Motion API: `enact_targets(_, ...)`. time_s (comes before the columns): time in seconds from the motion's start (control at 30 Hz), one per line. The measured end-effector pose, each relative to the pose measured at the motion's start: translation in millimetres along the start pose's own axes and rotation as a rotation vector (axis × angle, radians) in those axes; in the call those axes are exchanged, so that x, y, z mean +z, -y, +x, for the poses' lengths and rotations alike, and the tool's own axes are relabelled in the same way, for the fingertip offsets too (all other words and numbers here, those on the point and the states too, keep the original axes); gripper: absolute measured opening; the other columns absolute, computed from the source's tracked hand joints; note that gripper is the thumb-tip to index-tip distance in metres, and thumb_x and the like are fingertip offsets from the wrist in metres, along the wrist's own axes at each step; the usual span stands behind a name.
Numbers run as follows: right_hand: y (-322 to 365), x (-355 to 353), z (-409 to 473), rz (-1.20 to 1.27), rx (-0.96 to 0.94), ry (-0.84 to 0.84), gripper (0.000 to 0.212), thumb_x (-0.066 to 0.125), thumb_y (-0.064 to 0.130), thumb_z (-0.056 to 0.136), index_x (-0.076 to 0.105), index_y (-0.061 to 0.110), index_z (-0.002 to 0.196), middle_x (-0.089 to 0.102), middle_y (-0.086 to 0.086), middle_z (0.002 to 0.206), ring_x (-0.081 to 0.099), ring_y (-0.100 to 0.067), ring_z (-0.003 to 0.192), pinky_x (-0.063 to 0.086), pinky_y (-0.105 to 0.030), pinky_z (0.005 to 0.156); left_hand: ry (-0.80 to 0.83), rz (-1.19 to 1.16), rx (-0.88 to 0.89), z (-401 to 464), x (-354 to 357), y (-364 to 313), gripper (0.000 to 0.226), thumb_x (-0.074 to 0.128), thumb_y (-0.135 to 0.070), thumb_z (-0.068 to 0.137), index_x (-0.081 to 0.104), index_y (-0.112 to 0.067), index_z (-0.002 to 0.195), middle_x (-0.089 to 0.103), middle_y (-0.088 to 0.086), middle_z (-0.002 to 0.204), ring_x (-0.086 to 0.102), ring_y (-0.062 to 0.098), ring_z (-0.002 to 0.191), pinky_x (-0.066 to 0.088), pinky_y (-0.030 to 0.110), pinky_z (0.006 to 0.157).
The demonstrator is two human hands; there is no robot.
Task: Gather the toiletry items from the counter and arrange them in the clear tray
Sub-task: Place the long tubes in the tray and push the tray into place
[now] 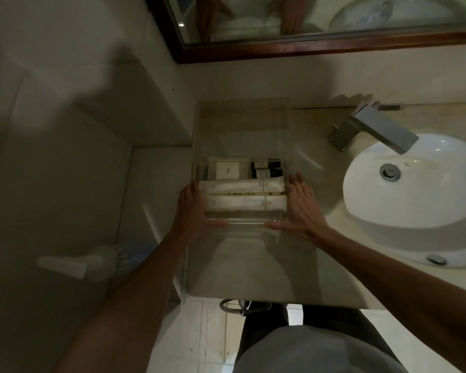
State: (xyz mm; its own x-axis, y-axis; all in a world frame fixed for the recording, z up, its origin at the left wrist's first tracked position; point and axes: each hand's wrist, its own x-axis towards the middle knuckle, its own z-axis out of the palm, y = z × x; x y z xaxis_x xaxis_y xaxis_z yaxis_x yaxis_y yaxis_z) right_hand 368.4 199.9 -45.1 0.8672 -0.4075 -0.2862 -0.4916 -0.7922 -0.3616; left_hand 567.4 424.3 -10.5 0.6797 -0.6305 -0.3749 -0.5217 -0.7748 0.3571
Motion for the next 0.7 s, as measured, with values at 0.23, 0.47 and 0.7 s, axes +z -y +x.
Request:
enact_targets(0.23,-10,-12,23,-0.015,-0.001,-0.031,0.137,0.051,0.096,0.057,0.017,0.003,0.152,0.023,-0.018,0.159,0.008,-0.032,0.15,0.006,-0.043,0.12,0.023,0.042,-0.005,23,-7,-6,0.148,0.084,-0.07,0.046,0.004,-0.005,0.152,0.017,0.02,0.154,0.021,0.038,0.138,0.025,0.05,0.115)
enact_targets(0.47,-2,-12,21,0.035,0.023,-0.282,0.105,0.059,0.089,0.061,0.041,0.009,0.126,0.044,-0.013,0.122,0.045,-0.026,0.102,0.046,-0.043,0.093,-0.216,0.25,0.308,37,-17,0,0.1,0.086,-0.056,0.056,0.048,-0.006,0.133,0.046,0.02,0.135,0.045,0.038,0.119,0.042,0.048,0.097)
enact_targets(0.7,-4,-6,26,-0.061,-0.061,-0.31,0.067,0.053,0.072,0.083,0.049,0.022,0.128,0.043,-0.013,0.132,0.042,-0.029,0.115,0.041,-0.044,0.097,-0.384,0.461,0.603,44,-10,8,0.032,0.072,-0.039,0.082,0.068,-0.012,0.1,0.066,0.006,0.104,0.06,0.025,0.096,0.043,0.036,0.081)
